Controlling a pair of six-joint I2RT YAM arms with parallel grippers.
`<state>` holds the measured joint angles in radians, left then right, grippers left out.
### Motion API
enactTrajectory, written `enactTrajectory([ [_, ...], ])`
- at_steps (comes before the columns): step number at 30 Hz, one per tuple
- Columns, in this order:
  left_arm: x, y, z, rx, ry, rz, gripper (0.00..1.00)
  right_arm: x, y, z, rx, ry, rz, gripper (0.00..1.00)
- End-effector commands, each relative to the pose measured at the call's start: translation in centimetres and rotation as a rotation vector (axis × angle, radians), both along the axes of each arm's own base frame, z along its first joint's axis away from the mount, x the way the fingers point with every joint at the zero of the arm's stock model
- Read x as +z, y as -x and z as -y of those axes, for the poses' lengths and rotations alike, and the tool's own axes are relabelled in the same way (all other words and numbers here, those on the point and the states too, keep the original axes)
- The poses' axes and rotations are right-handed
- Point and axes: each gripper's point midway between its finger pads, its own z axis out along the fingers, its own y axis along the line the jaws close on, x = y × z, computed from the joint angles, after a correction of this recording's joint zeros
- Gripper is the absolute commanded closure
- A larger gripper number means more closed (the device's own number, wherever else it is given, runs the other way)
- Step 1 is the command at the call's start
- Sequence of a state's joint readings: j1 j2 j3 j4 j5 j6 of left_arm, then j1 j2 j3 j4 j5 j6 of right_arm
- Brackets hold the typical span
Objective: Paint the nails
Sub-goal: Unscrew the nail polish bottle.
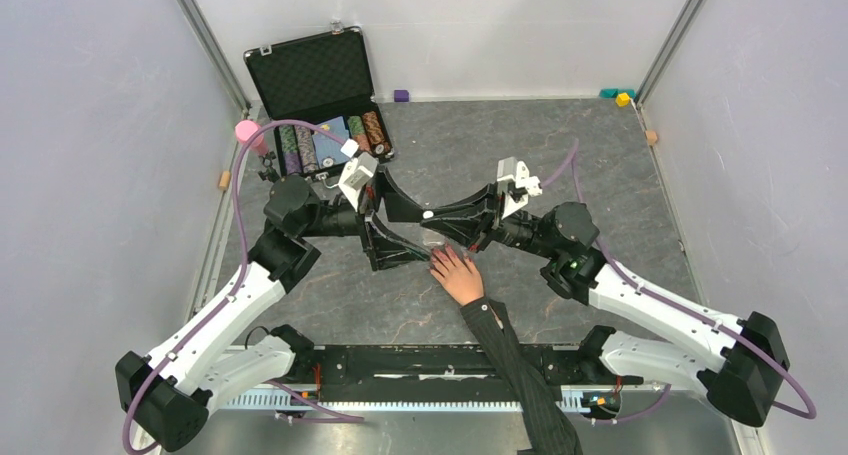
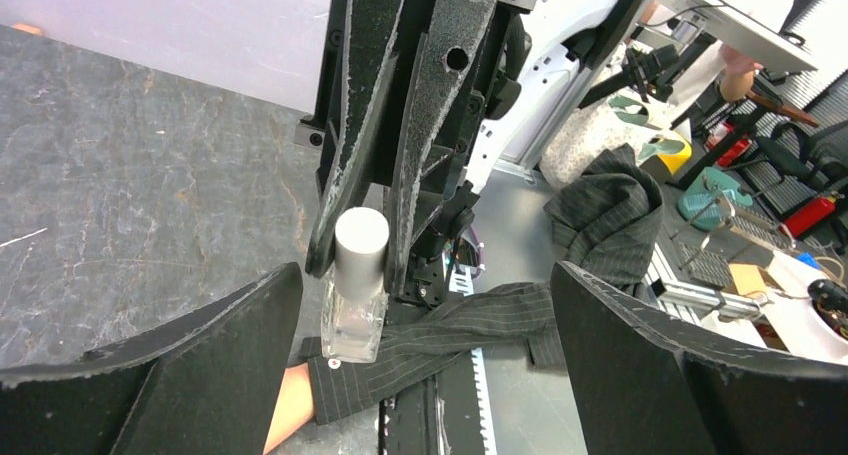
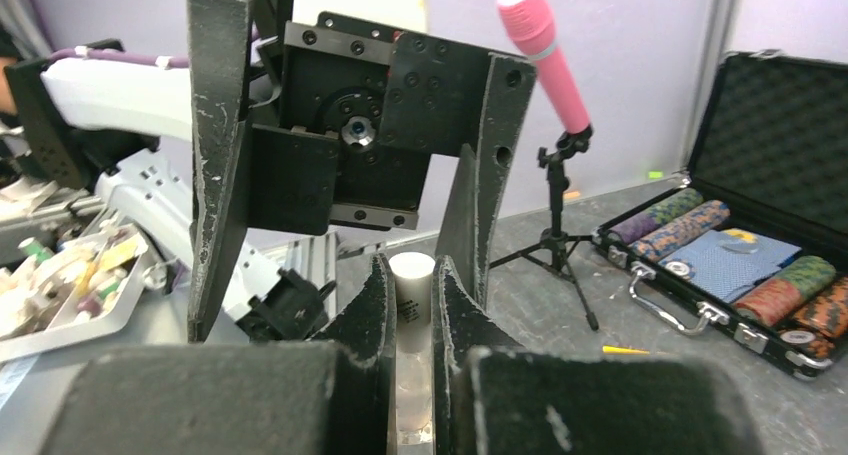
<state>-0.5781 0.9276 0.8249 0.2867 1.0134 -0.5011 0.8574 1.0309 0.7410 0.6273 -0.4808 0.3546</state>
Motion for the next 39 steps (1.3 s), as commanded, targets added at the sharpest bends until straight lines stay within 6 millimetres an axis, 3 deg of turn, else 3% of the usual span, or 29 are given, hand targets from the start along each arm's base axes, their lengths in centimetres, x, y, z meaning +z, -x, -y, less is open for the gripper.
enactTrajectory([
  [1, 1.3, -0.5, -0.1, 0.033, 0.032, -0.007, 0.0, 4.2, -0.6, 2.2, -0.109, -0.185, 0.056, 1.0],
  [11, 1.6, -1.3, 0.2, 0.068, 0.068, -0.041, 0.0, 6.8, -0.3, 3.6, -0.137, -0.37, 0.038, 1.0],
  [22, 2.3, -1.4, 0.1, 0.063, 0.105, -0.054, 0.04, 7.5, -0.6, 2.1, -0.16, -0.418, -0.008, 1.0],
  [25, 2.2, -1.4, 0.1, 0.058, 0.101, -0.058, 0.09, 7.4, -0.7, 1.5, -0.157, -0.42, -0.021, 1.0],
  [30, 2.0, -1.3, 0.1, 0.048, 0.095, -0.067, 0.26, 7.8, -0.6, 1.1, -0.157, -0.43, -0.028, 1.0],
  [37, 1.6, -1.4, 0.3, 0.041, 0.086, -0.08, 0.28, 8.0, -0.7, 1.0, -0.167, -0.434, -0.037, 1.0],
  [39, 1.6, -1.3, 0.3, 0.038, 0.084, -0.081, 0.35, 7.9, -0.8, 0.9, -0.168, -0.426, -0.039, 1.0],
])
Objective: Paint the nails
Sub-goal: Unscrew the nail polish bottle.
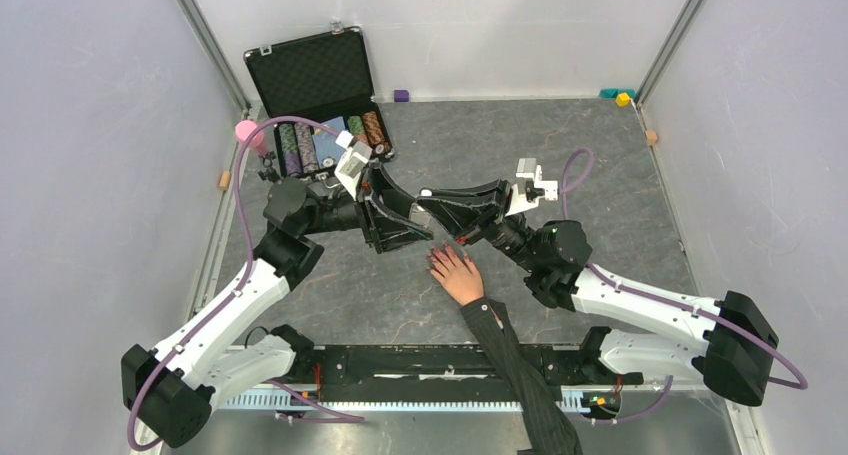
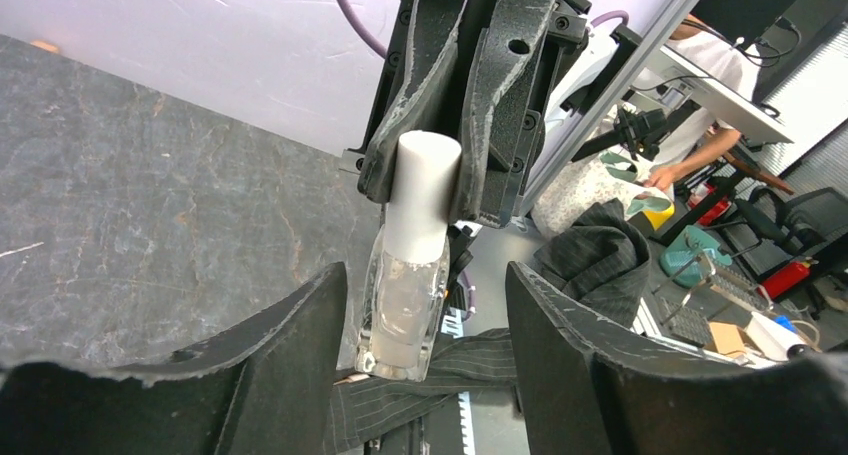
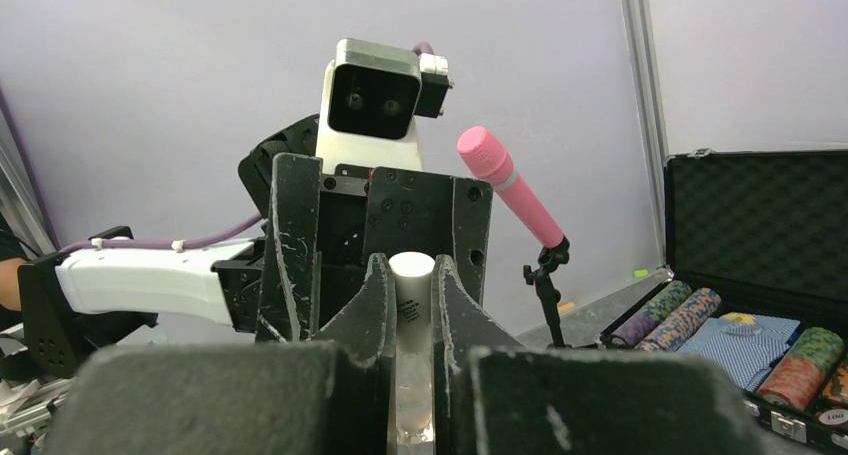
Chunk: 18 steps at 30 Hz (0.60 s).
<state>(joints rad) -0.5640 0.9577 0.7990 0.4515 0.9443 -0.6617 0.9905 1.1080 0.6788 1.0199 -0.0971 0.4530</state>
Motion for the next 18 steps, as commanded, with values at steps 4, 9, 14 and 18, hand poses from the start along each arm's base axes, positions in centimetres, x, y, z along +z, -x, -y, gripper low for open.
enactTrajectory([
  [4, 0.5, 0.3, -0.1, -0.022, 0.013, 0.003, 0.41, 3.3, 0.2, 0.5, -0.006, -0.072, 0.025, 1.0],
  [9, 0.5, 0.4, -0.1, -0.021, 0.014, 0.007, 0.48, 3.0, 0.1, 0.0, 0.006, -0.057, 0.013, 1.0],
  [14, 0.8, 0.4, -0.2, -0.016, 0.019, 0.011, 0.57, 2.0, -0.4, -0.4, -0.007, -0.02, -0.009, 1.0],
  [18, 0.6, 0.3, -0.1, -0.014, 0.015, 0.009, 0.81, 1.7, -0.5, -0.4, -0.015, -0.011, -0.019, 1.0],
])
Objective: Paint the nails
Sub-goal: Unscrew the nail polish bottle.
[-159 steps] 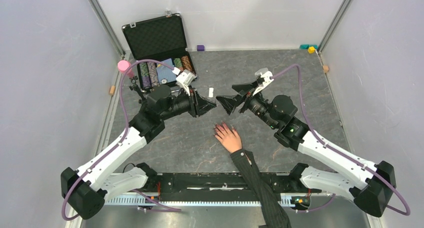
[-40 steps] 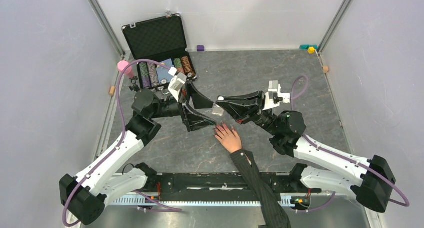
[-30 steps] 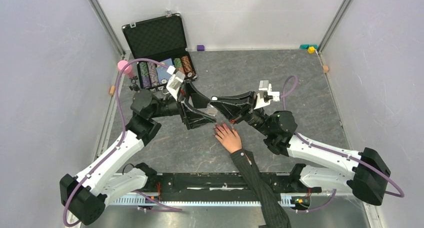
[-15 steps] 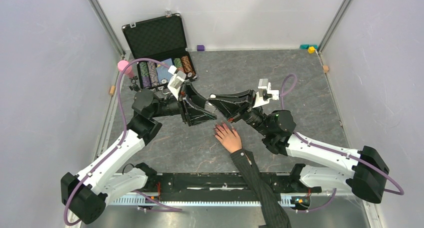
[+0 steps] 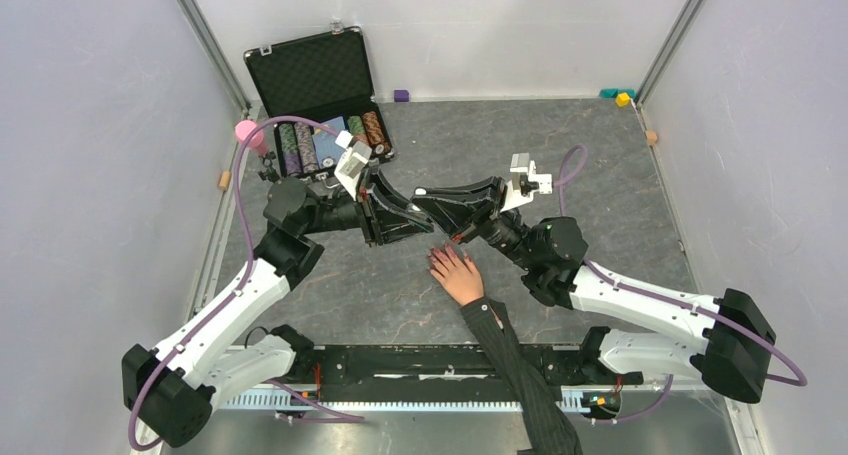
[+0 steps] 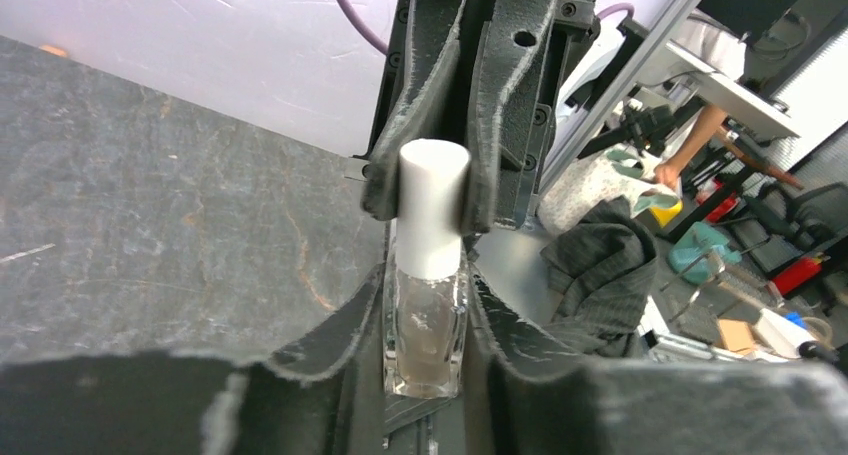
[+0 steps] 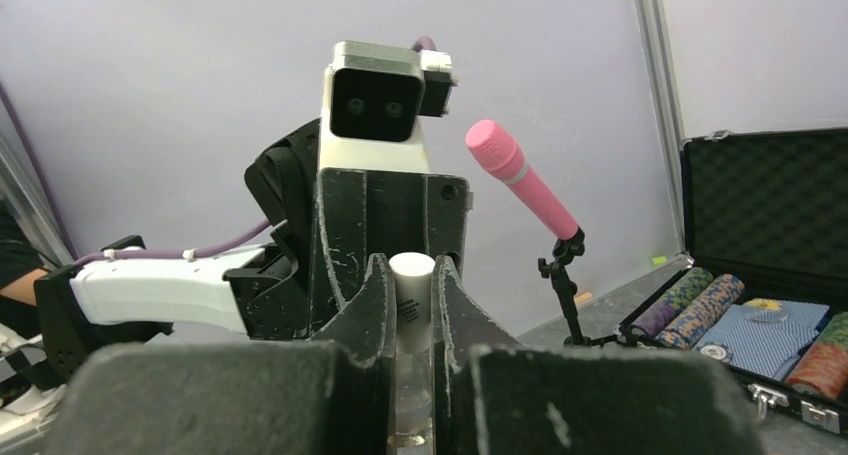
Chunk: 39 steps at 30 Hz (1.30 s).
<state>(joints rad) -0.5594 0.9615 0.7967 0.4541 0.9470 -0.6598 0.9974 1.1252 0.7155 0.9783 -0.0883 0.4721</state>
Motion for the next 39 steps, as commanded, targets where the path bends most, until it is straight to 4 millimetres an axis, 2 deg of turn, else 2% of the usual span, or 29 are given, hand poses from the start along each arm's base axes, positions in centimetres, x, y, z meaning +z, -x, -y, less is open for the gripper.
enactTrajectory([
  [1, 0.7, 0.4, -0.1, -0.012, 0.013, 0.01, 0.88, 1.5, -0.3, 0.3, -0.028, -0.017, 0.011, 1.0],
  [3, 0.4, 0.1, -0.1, 0.002, -0.007, 0.007, 0.98, 1.4, -0.5, 0.2, -0.035, 0.002, 0.009, 0.98],
  [5, 0.1, -0.3, -0.2, 0.032, -0.027, 0.014, 0.98, 1.0, -1.0, -0.1, -0.057, 0.057, 0.001, 0.8],
  [7, -0.3, -0.7, -0.4, 0.069, -0.063, 0.029, 0.98, 0.5, -1.7, 0.4, -0.116, 0.113, -0.005, 0.57],
  [9, -0.9, -1.4, -0.7, 0.119, -0.106, 0.046, 0.98, 0.0, -2.5, 1.3, -0.181, 0.171, -0.014, 0.38],
  [13, -2.2, -3.4, -1.6, 0.251, -0.205, 0.069, 0.98, -1.4, -4.1, 3.1, -0.312, 0.304, -0.071, 0.15],
  [15, -2.9, -4.2, -2.0, 0.302, -0.255, 0.082, 0.98, -2.2, -5.2, 3.9, -0.382, 0.373, -0.106, 0.08],
  [19, -5.0, -6.2, -3.5, 0.435, -0.371, 0.086, 0.98, -2.7, -6.4, 4.1, -0.442, 0.471, -0.138, 0.05],
  [22, -5.8, -7.0, -4.5, 0.507, -0.421, 0.1, 0.98, -3.1, -6.9, 3.5, -0.441, 0.501, -0.16, 0.06],
  [30, -5.9, -7.0, -4.6, 0.512, -0.427, 0.097, 0.98, -1.9, -5.9, -0.4, -0.274, 0.448, -0.172, 0.14],
  [39, -5.6, -6.9, -4.6, 0.508, -0.419, 0.098, 0.98, -2.8, -6.0, -3.0, -0.162, 0.452, -0.219, 0.24],
])
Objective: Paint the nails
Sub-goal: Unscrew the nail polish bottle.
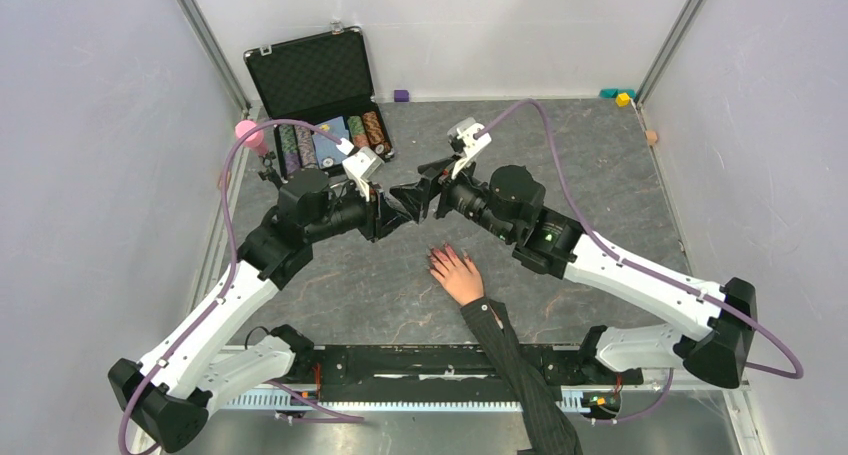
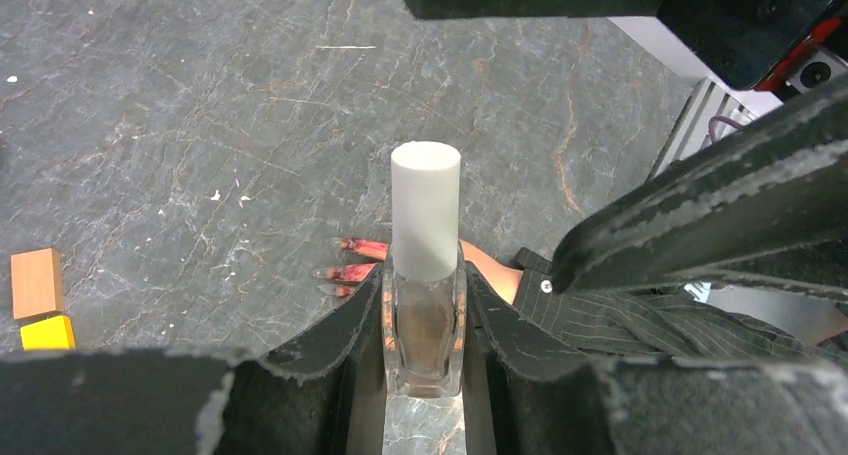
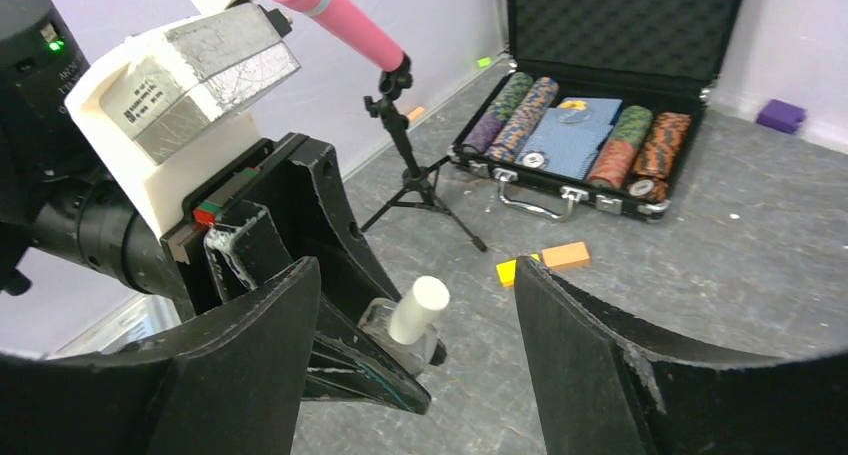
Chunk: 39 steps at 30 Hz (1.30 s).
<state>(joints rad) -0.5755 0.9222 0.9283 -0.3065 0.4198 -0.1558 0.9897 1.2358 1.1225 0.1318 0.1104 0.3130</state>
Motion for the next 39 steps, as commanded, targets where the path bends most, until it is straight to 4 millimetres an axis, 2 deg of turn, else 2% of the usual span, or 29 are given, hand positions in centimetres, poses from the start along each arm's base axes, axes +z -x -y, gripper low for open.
enactTrajectory([
  [1, 2.9, 0.0, 0.0, -0.014, 0.025, 0.102, 0.98, 2.2, 0.4, -1.5, 0.085, -0.072, -0.023, 0.26],
  [4, 2.9, 0.1, 0.0, -0.017, 0.026, 0.104, 0.98, 1.3, -0.4, -1.4, 0.07, -0.079, -0.067, 0.31],
  [8, 2.9, 0.1, 0.0, -0.018, 0.026, 0.104, 0.98, 0.6, -0.4, -1.4, 0.09, -0.087, -0.105, 0.33],
  [11, 2.9, 0.1, 0.1, -0.023, 0.026, 0.101, 0.98, 0.5, -0.4, -1.7, 0.107, -0.094, -0.118, 0.33],
  [27, 2.9, 0.1, 0.1, -0.023, 0.028, 0.096, 0.98, -0.3, -0.1, -2.7, 0.161, -0.106, -0.153, 0.52],
  [35, 3.4, 0.6, 0.3, -0.046, 0.052, 0.102, 0.98, -0.9, -0.5, -2.5, 0.146, -0.086, -0.14, 0.73],
  [39, 3.6, 0.8, 0.5, -0.057, 0.063, 0.103, 0.98, -0.7, -0.5, -2.2, 0.15, -0.086, -0.125, 0.97],
])
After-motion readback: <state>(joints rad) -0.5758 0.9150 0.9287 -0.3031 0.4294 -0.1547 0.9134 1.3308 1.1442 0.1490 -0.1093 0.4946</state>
